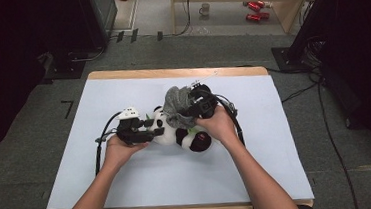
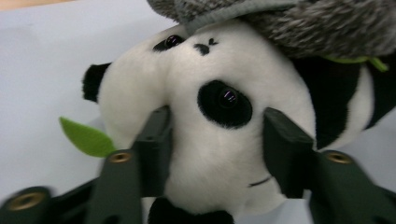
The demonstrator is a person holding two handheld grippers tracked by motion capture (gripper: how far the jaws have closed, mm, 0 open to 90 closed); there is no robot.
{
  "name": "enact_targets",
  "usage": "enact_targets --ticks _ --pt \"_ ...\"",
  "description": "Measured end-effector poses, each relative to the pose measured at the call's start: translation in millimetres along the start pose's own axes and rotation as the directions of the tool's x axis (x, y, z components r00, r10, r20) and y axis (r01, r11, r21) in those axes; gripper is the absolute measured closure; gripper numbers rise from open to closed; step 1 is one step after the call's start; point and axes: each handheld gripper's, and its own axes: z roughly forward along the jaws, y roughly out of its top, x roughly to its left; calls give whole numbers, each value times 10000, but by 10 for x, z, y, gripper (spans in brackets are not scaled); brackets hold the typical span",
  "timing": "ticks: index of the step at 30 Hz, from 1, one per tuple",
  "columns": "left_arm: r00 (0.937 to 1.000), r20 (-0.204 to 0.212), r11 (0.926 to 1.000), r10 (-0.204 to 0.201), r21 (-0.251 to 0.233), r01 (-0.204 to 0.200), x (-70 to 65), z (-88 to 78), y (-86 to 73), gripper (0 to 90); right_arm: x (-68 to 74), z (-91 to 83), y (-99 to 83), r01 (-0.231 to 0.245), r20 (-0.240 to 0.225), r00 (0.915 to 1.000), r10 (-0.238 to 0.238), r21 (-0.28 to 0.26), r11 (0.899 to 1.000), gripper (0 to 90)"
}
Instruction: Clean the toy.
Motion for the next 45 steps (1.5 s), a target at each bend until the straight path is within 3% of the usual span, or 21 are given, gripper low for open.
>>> enact_targets --ticks 1,4,5,10,12,18,23,29,37,42,45 --pt "9995 -241 9998 188 82 -186 -31 19 10 586 3 27 -31 125 251 9996 -125 13 9999 814" --pt "9990 -304 9994 322 90 -319 -25 22 0 631 -23 5 -44 187 427 9989 -186 -12 9998 814" --pt "9998 -152 9999 154 78 -153 0 15 -11 656 -78 -40 -60 220 786 9966 -227 100 9997 816" --pt "10000 -76 10000 -59 15 59 11 14 -10 666 -196 -149 -109 1 773 9970 -1 -1 10000 819" --pt "9998 -114 9999 -162 52 162 16 3 -5 667 -246 -239 -119 -5 1275 9918 -4 71 10000 818" --pt "9992 -71 9992 -404 0 404 9 -2 16 689 -374 -394 -174 -399 1712 9846 359 201 9990 820" --pt "9989 -26 9989 -468 65 469 17 -24 21 689 -330 -489 -109 -596 1515 9867 586 25 9982 820" --pt "9984 36 9984 -563 49 563 22 -26 28 683 -148 -685 108 -284 1097 9933 365 -741 9968 820" --pt "9983 -62 9983 -575 117 576 16 -22 51 680 -18 -516 220 -111 732 9972 163 -715 9974 820" --pt "9986 -111 9985 -512 187 514 17 -20 69 678 117 -337 272 21 268 9996 -4 -651 9979 820" --pt "9984 -108 9983 -561 167 563 25 -15 69 676 156 -166 205 239 465 9986 -240 22 9997 820"
